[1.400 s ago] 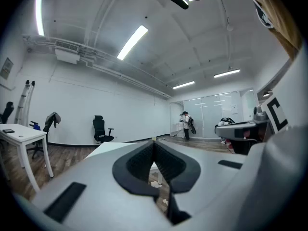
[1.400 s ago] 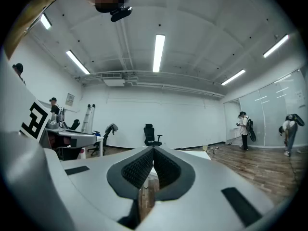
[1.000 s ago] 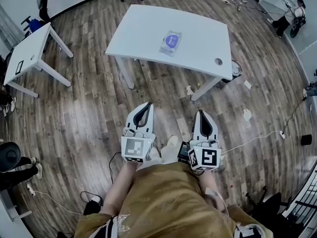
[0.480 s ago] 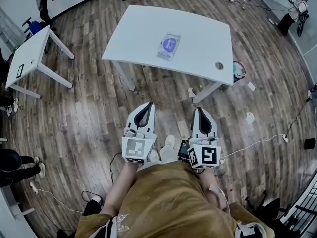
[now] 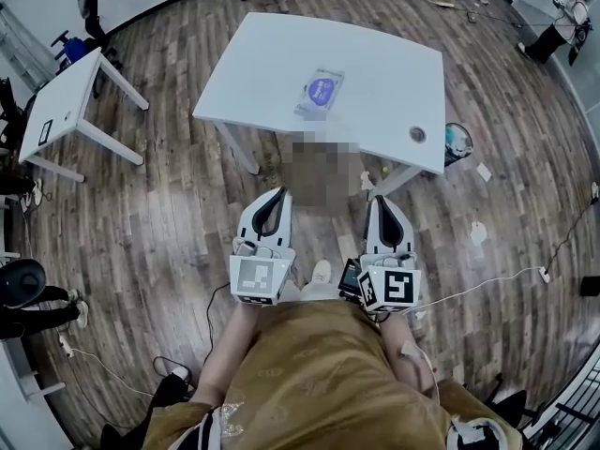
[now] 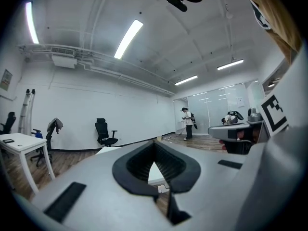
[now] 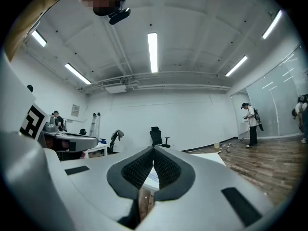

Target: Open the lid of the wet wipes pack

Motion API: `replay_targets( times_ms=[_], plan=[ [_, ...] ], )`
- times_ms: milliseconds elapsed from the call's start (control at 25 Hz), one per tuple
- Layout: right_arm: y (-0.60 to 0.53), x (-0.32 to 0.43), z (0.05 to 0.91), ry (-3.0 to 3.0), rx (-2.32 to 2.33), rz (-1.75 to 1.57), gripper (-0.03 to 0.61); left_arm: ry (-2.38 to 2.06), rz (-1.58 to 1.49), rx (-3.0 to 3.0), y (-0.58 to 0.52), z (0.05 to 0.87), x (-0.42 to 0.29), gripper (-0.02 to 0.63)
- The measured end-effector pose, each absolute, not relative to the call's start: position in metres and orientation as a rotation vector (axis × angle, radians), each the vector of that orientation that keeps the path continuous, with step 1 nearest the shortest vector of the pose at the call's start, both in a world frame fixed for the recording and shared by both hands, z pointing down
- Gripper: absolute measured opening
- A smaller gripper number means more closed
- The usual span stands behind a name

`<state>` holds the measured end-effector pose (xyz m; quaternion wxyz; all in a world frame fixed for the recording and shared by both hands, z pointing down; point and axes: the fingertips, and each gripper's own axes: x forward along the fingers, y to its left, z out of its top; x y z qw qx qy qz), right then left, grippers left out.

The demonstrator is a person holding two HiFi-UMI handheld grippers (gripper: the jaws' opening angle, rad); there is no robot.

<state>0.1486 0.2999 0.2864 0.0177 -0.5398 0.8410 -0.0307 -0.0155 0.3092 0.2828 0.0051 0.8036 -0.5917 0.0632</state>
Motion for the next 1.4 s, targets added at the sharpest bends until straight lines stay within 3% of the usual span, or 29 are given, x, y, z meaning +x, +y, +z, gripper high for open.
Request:
replay_targets(
  times_ms=[1400],
  plan=[
    [0.167, 0.09, 0.28, 2.506, -1.781, -0.152, 0.009, -1.733, 0.182, 2.563, 0.16, 0.294, -0.081, 0.002]
  ],
)
